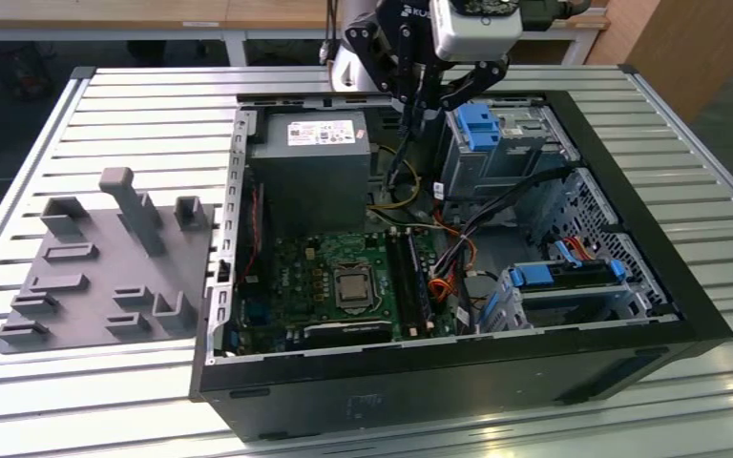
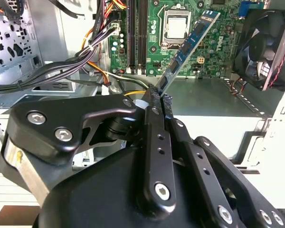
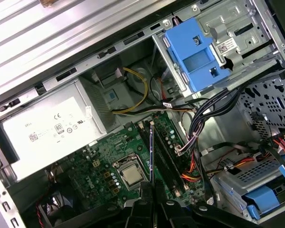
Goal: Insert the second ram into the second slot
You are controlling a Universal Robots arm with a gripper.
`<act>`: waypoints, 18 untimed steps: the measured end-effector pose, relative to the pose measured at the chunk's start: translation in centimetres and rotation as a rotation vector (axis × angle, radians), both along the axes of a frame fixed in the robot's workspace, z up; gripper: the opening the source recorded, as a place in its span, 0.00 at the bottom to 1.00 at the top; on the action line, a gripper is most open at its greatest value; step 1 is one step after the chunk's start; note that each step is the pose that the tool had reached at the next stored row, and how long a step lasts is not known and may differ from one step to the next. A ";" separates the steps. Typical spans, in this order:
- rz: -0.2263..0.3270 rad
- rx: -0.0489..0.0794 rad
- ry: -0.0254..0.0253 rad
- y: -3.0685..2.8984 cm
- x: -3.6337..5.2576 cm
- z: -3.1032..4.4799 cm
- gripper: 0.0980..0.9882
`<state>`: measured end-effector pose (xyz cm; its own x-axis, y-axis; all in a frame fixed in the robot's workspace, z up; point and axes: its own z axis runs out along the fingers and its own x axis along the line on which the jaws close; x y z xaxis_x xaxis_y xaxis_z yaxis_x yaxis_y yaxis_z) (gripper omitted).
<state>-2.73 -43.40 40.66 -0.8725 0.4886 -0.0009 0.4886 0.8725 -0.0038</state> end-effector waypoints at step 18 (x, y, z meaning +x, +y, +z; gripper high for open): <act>0.041 0.000 0.0000 0.00 0.00 0.00 0.04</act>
